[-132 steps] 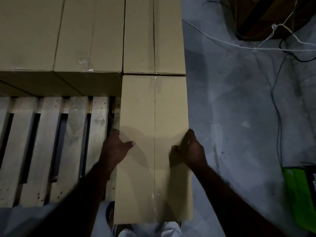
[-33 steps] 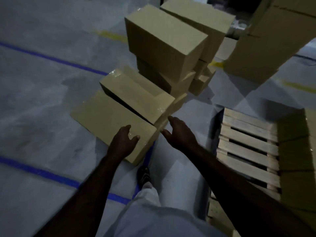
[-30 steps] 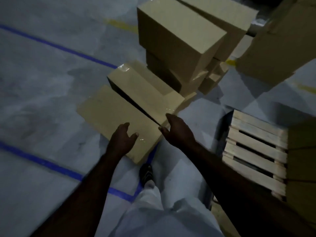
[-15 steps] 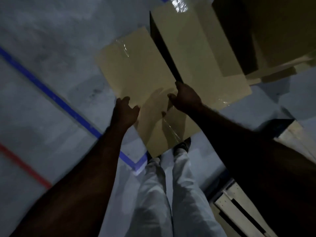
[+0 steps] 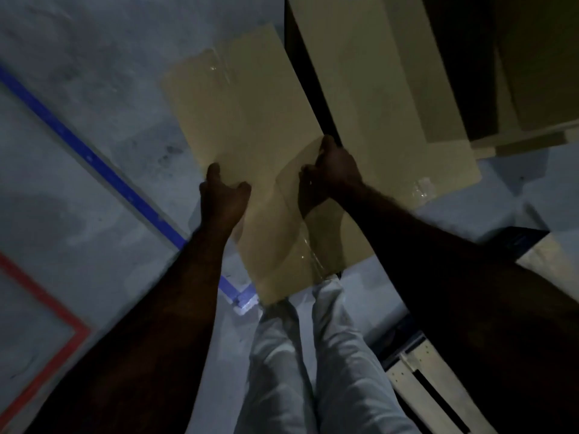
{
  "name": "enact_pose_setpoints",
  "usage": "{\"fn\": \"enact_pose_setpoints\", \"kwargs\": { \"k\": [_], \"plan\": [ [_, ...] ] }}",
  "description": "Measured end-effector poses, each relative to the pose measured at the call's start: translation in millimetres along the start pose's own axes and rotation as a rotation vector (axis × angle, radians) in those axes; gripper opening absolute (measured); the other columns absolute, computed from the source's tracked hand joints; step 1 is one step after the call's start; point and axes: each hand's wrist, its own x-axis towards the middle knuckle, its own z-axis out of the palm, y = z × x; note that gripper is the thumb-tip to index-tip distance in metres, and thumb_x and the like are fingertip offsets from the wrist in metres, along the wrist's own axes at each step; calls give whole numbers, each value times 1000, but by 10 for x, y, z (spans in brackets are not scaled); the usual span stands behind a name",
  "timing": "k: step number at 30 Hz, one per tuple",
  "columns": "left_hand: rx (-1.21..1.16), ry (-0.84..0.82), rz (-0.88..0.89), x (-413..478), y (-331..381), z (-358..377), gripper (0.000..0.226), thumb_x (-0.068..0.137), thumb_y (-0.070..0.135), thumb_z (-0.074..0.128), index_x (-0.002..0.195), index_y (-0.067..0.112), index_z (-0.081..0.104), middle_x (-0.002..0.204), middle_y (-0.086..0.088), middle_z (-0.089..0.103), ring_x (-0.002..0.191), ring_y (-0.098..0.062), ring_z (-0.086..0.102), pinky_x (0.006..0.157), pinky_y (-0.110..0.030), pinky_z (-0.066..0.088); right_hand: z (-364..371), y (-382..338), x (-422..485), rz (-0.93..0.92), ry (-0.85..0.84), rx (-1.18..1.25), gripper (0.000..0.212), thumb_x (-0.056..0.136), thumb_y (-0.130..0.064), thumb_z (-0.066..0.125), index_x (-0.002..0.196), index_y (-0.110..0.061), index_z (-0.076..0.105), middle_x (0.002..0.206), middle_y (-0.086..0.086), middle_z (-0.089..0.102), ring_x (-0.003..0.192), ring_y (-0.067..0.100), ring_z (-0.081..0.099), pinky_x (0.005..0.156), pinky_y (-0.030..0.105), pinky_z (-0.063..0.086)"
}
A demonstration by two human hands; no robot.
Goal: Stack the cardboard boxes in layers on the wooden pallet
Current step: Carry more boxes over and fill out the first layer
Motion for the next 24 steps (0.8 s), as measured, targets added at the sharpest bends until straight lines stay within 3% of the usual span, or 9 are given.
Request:
{"fn": "enact_pose_setpoints", "kwargs": {
  "k": [4, 8, 11, 16, 24],
  "plan": [
    [62, 57, 33, -270, 144, -324, 93, 81, 51, 73, 156, 25, 25, 152, -10, 35, 134, -32, 43, 104, -37, 40, -245, -179, -367, -43, 52, 18, 79, 76, -49, 80, 135, -12, 43, 130, 17, 53, 116, 38, 56, 95, 44, 52],
    [114, 145, 87, -685, 372, -729, 99, 73, 63, 75, 154, 32, 26, 154, -6, 31, 135, -34, 41, 103, -50, 46, -638, -439, -820, -76, 79, 95, 88, 75, -49, 82, 143, -12, 39, 138, 16, 45, 121, 34, 54, 97, 34, 46],
    [155, 168, 122, -982, 607, -1024, 101, 72, 63, 76, 154, 34, 26, 155, -6, 27, 135, -35, 40, 99, -52, 50, -931, -672, -1170, -116, 70, 115, 92, 77, -50, 80, 149, -15, 34, 143, 17, 39, 122, 36, 53, 97, 33, 45],
    [239, 165, 265, -1471, 1101, -1568, 100, 77, 64, 73, 156, 32, 21, 159, -11, 18, 140, -37, 32, 101, -48, 44, -1456, -1048, -1747, -213, 135, 77, 82, 85, -51, 73, 151, -24, 34, 143, 19, 34, 118, 40, 56, 100, 40, 48],
    [439, 212, 578, -2104, 1587, -2021, 104, 73, 78, 65, 156, 31, 23, 158, -15, 18, 136, -43, 33, 102, -52, 42, -1975, -1092, -2602, -255, 340, 68, 71, 88, -55, 67, 142, -15, 43, 132, 21, 48, 106, 35, 58, 77, 28, 41]
  ]
}}
